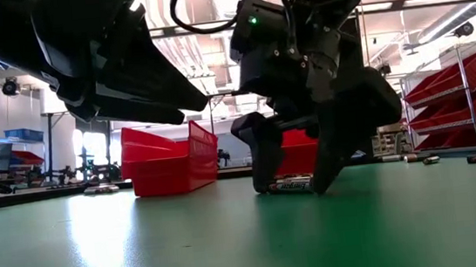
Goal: Sort batteries
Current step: Put the silver battery into the right red bin
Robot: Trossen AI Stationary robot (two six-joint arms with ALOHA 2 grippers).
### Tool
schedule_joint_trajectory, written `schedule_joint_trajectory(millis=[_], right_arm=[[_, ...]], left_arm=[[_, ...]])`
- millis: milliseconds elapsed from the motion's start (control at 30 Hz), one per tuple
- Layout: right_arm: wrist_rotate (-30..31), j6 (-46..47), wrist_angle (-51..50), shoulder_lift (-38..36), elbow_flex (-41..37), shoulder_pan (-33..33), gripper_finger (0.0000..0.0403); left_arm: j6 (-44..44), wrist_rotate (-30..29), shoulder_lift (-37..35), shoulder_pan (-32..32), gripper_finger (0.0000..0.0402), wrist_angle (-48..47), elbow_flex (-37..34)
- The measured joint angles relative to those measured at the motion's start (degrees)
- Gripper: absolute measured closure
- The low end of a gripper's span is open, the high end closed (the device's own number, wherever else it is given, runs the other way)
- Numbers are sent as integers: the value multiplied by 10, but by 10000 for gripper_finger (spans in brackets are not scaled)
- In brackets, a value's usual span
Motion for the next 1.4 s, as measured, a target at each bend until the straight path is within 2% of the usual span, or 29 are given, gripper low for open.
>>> schedule_joint_trajectory(millis=[367,500,600,900,1400], right_arm=[[-2,-29,-6,1,-1,1,151],[-3,-32,-7,1,-2,1,175],[-2,-33,-5,1,-3,1,175],[-1,-27,5,1,-3,1,134],[-28,-12,34,2,-3,1,155]], left_arm=[[-1,0,0,0,116,0,0],[-1,0,0,0,116,-2,0],[-1,0,0,0,116,-2,0],[-1,0,0,0,116,-2,0],[-2,0,0,0,116,-4,0]])
